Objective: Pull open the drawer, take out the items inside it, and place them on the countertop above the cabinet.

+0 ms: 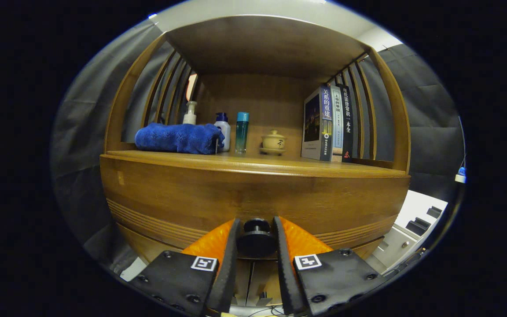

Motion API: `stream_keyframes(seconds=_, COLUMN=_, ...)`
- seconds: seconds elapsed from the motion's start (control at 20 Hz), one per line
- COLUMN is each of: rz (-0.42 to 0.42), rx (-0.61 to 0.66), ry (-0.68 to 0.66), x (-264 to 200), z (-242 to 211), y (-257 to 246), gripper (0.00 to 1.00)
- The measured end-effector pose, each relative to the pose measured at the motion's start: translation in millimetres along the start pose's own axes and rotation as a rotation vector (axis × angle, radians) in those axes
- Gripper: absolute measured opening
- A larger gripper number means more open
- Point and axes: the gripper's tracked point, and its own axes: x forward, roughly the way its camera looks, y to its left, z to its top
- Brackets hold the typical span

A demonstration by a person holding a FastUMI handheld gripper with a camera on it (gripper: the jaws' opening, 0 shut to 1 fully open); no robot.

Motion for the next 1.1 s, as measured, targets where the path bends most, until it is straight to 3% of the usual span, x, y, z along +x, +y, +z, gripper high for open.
stream_keyframes(seconds=0.15, rz=-0.002, rx=0.028, ry=0.02, x=-4, z=-2, y=0, gripper=0.39)
stream_keyframes(seconds=1.1, rz=0.03, rx=0.046, ry=0.043, x=-137, z=-10, y=-2, gripper=0.38)
